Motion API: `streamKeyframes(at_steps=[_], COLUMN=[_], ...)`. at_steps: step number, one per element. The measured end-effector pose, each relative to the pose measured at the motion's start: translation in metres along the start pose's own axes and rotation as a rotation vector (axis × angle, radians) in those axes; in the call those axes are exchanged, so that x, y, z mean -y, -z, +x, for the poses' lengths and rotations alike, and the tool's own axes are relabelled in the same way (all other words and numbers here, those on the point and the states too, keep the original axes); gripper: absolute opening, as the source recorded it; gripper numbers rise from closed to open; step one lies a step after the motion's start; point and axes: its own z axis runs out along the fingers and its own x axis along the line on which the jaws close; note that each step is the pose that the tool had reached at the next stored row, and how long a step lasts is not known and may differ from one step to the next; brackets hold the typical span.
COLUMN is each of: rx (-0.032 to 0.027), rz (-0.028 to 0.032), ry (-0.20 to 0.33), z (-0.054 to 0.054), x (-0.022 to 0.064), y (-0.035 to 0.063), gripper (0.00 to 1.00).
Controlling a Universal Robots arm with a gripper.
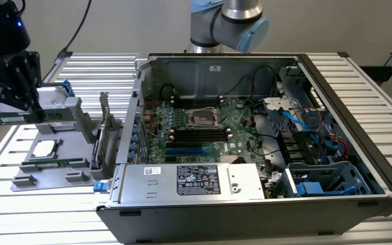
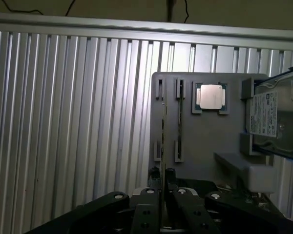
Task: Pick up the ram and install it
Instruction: 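Pick up the ram and move it above insertion slot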
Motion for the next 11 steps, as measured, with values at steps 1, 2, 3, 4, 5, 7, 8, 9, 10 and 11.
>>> streamKeyframes(at_steps=[1,2,3,4,5,7,8,9,10,11], rx=[0.0000,0.0000,0.0001,0.0001,0.0002,0.0002,0.0002,0.0002,0.0002,0.0002], rz=[-0.0003,-0.0005,-0.0006,-0.0008,-0.0010,-0.0015,-0.0017,-0.0020,-0.0022,-0.0025], ry=[0.000,0.000,0.000,0.000,0.000,0.000,0.000,0.000,0.000,0.000], z=[0.000,0.000,0.000,0.000,0.000,0.000,0.000,0.000,0.000,0.000], x=[0.0030,0.0059,0.0092,0.0123,0.0153,0.0215,0.0244,0.0275,0.0306,0.0338], y=[0.0015,0.0028,0.0043,0.0057,0.0070,0.0099,0.0112,0.0127,0.0140,0.0154], gripper=[0.15,0.15,0.15,0.15,0.15,0.15,0.15,0.15,0.15,0.15])
